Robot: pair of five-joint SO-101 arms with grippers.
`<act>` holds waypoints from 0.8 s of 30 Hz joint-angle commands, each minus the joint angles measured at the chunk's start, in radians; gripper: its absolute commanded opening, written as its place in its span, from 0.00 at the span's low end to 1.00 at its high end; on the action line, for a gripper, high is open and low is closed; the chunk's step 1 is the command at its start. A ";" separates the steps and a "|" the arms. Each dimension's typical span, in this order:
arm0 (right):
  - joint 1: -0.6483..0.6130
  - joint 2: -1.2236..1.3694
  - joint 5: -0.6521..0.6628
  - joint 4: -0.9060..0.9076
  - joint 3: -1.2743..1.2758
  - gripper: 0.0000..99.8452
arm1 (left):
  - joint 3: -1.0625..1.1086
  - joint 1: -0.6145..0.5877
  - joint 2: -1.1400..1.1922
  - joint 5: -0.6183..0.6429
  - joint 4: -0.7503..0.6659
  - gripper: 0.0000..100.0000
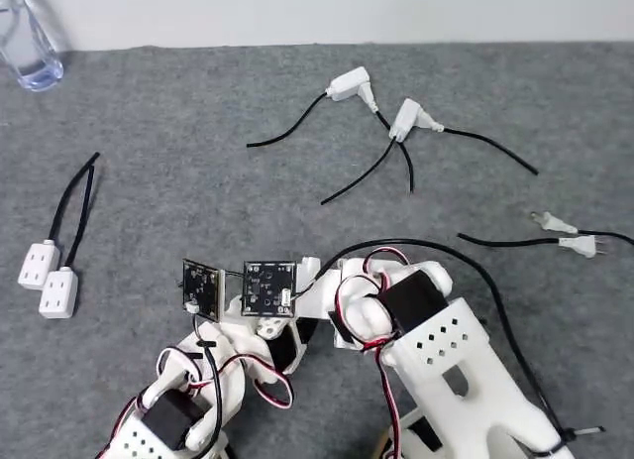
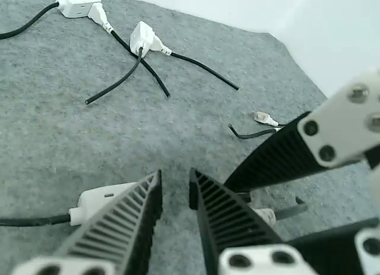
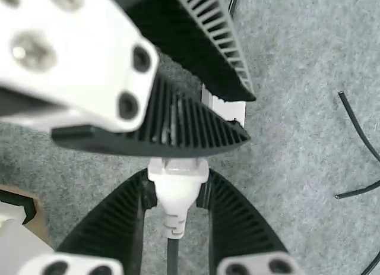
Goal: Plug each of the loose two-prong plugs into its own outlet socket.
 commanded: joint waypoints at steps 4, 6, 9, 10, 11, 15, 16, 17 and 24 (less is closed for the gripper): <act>-0.008 -0.022 -0.008 -0.036 -0.063 0.01 | -0.002 0.029 -0.014 -0.003 0.006 0.08; -0.002 -0.022 0.009 -0.036 -0.071 0.01 | -0.002 0.029 -0.014 -0.003 0.008 0.08; 0.008 -0.022 0.021 -0.036 -0.075 0.01 | -0.002 0.029 -0.014 -0.005 0.008 0.08; 0.008 -0.024 0.021 -0.036 -0.075 0.01 | -0.002 0.029 -0.014 -0.005 0.008 0.08; 0.008 -0.031 0.021 -0.036 -0.075 0.01 | -0.002 0.029 -0.014 -0.005 0.008 0.08; 0.007 -0.033 0.018 -0.028 -0.098 0.01 | -0.002 0.029 -0.014 -0.005 0.012 0.08; 0.007 -0.033 0.017 -0.027 -0.107 0.01 | -0.002 0.029 -0.014 -0.005 0.012 0.08; 0.007 -0.033 0.006 -0.025 -0.120 0.01 | -0.002 0.029 -0.014 -0.005 0.012 0.08; -0.024 -0.033 -0.015 0.051 -0.235 0.01 | -0.002 0.029 -0.014 -0.005 0.014 0.08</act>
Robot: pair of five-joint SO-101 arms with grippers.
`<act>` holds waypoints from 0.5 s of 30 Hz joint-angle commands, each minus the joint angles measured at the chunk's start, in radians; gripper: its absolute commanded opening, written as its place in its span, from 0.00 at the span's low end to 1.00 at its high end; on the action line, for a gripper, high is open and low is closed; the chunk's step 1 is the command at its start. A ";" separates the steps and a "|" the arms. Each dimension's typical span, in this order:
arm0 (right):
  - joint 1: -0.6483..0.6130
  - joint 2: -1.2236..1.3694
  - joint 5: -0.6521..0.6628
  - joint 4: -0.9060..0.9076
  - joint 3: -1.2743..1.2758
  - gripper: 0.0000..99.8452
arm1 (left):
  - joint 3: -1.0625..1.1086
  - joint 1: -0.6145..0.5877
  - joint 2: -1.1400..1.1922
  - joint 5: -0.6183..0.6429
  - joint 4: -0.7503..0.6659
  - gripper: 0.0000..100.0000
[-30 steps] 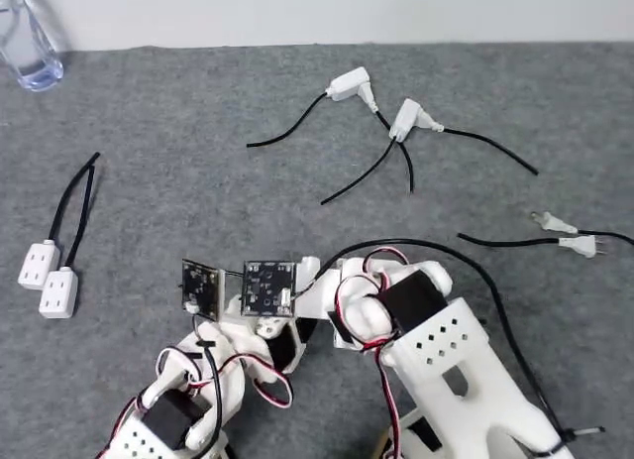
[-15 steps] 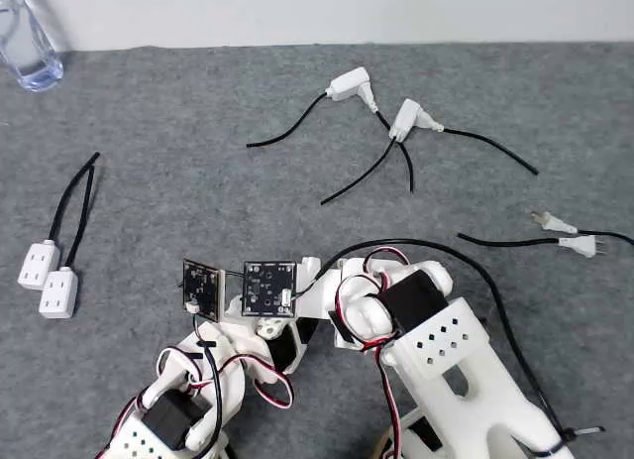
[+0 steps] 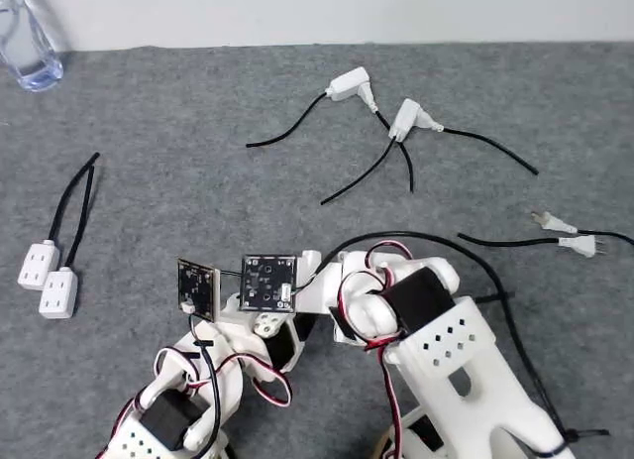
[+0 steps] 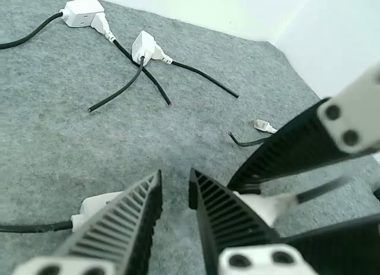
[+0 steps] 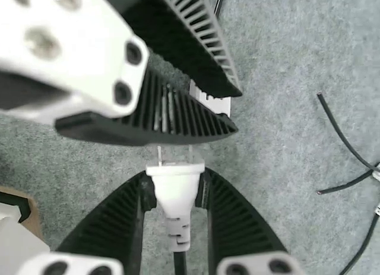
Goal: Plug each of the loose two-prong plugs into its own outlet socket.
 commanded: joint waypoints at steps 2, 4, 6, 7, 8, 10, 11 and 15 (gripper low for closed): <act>-0.047 -0.033 -0.018 0.021 -0.153 0.01 | 0.004 0.031 -0.011 -0.006 0.014 0.08; -0.058 -0.033 -0.034 0.022 -0.167 0.01 | 0.004 0.031 -0.011 -0.006 0.014 0.08; -0.058 -0.033 -0.043 0.022 -0.180 0.01 | 0.004 0.031 -0.011 -0.006 0.014 0.08; -0.058 -0.033 -0.043 0.021 -0.181 0.01 | 0.004 0.031 -0.009 -0.006 0.014 0.08; -0.058 -0.033 -0.044 0.019 -0.181 0.01 | 0.004 0.031 -0.009 -0.006 0.014 0.08; -0.059 -0.031 -0.044 0.019 -0.181 0.01 | 0.004 0.031 -0.009 -0.006 0.014 0.08; -0.059 -0.033 -0.044 0.021 -0.181 0.01 | 0.004 0.031 -0.009 -0.006 0.014 0.08; -0.053 -0.035 -0.046 0.024 -0.204 0.01 | 0.004 0.031 -0.009 -0.006 0.014 0.08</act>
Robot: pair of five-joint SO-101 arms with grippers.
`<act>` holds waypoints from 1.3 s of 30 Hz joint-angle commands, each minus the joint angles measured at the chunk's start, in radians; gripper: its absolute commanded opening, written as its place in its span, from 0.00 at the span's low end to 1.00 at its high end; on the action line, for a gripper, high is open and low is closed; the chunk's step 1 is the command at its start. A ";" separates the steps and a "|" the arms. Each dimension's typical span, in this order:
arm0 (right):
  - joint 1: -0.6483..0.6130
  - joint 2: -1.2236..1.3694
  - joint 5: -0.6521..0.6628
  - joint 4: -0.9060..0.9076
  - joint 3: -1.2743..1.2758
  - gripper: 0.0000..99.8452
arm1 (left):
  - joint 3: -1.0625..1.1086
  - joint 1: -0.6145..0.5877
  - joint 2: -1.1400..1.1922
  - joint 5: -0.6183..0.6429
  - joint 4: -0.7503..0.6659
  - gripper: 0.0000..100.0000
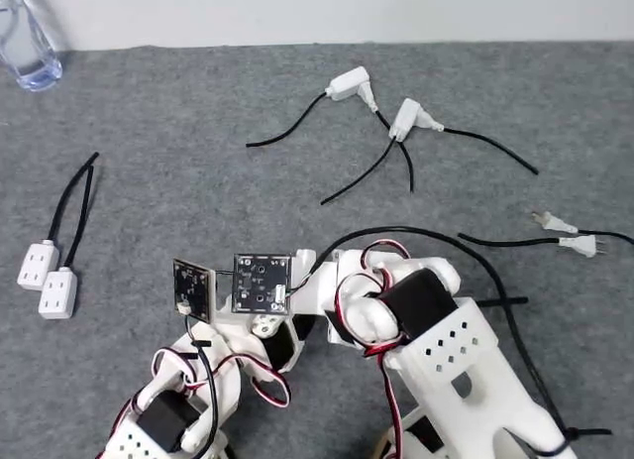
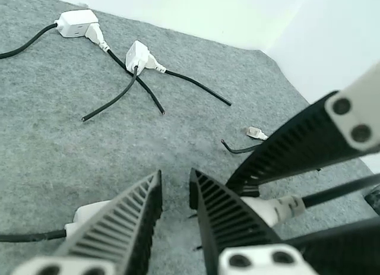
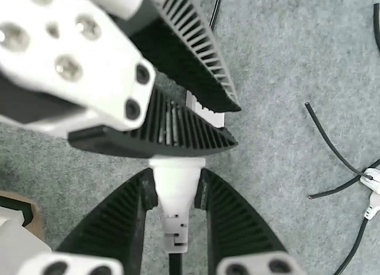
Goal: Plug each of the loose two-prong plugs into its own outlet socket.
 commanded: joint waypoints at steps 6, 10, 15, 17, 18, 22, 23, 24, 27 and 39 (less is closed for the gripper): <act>-0.018 -0.036 -0.015 0.042 -0.221 0.01 | 0.018 0.029 -0.005 -0.006 0.029 0.08; -0.018 -0.036 -0.015 0.058 -0.236 0.01 | 0.018 0.031 -0.006 -0.006 0.034 0.08; -0.018 -0.027 -0.015 0.058 -0.233 0.01 | 0.018 0.031 -0.006 -0.006 0.034 0.08; -0.013 -0.025 -0.015 0.054 -0.229 0.01 | 0.018 0.031 -0.006 -0.006 0.035 0.08; -0.013 -0.030 -0.015 0.051 -0.222 0.01 | 0.018 0.031 -0.006 -0.006 0.035 0.08; 0.007 -0.025 -0.012 0.058 -0.215 0.01 | 0.018 0.031 -0.006 -0.006 0.037 0.08; 0.022 -0.025 -0.009 0.053 -0.215 0.01 | 0.018 0.029 -0.006 -0.006 0.037 0.08; 0.042 -0.025 -0.008 0.051 -0.212 0.01 | 0.018 0.029 -0.006 -0.006 0.037 0.08; 0.107 -0.024 0.037 0.064 -0.203 0.01 | 0.015 -0.023 -0.006 -0.006 0.048 0.08; 0.194 0.199 0.201 0.056 -0.235 0.01 | 0.005 -0.735 -0.008 -0.238 0.203 0.08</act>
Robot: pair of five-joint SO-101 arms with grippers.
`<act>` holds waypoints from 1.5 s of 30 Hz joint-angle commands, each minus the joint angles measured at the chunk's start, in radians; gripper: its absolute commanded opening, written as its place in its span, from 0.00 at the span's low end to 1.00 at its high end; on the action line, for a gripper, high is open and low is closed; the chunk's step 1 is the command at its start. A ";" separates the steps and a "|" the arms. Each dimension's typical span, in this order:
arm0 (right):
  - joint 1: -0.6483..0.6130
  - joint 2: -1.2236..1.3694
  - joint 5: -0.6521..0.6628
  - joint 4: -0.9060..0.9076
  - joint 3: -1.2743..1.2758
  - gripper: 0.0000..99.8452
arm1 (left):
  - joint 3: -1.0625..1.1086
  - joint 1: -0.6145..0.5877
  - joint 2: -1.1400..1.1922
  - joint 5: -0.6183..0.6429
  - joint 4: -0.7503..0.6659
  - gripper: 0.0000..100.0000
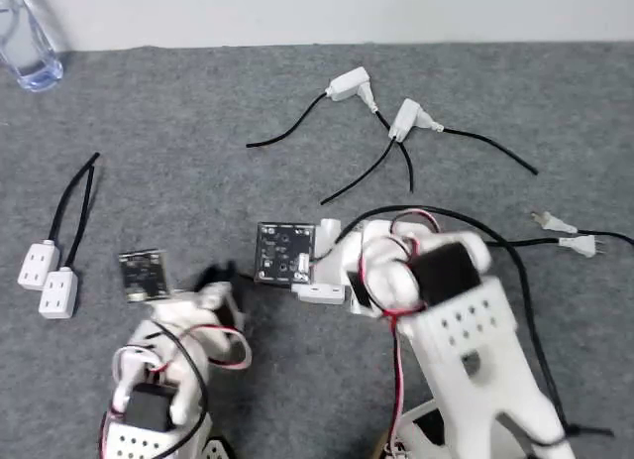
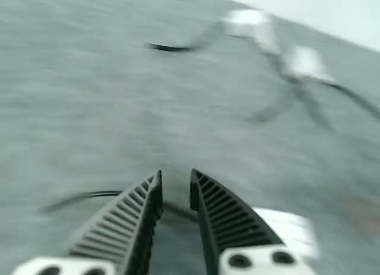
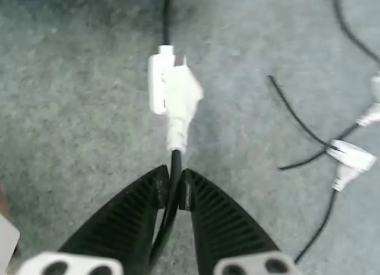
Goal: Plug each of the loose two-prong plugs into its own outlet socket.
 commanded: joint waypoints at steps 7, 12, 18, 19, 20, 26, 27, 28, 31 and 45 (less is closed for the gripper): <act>0.019 0.271 0.071 0.013 -0.232 0.01 | -0.008 -0.404 -0.008 -0.147 0.048 0.08; 0.076 0.272 0.120 0.038 -0.232 0.01 | -0.008 -0.350 -0.009 -0.149 0.094 0.08; 0.269 0.271 0.233 0.056 -0.120 0.01 | -0.008 -0.324 -0.011 -0.150 0.123 0.08; 0.283 0.271 0.247 0.050 -0.080 0.01 | -0.008 -0.324 -0.011 -0.150 0.123 0.08; 0.291 0.271 0.262 0.036 -0.038 0.01 | -0.008 -0.324 -0.011 -0.150 0.121 0.08; 0.277 0.269 0.269 -0.113 0.146 0.01 | -0.008 -0.322 -0.011 -0.150 0.121 0.08; 0.269 0.269 0.256 -0.124 0.161 0.01 | -0.008 -0.322 -0.011 -0.150 0.123 0.08; 0.263 0.269 0.242 -0.134 0.173 0.01 | -0.008 -0.322 -0.011 -0.150 0.123 0.08; 0.266 0.269 0.241 -0.194 0.227 0.01 | -0.008 -0.322 -0.011 -0.150 0.124 0.08; 0.636 0.271 0.353 -0.536 0.433 0.01 | -0.008 -0.322 -0.011 -0.150 0.124 0.08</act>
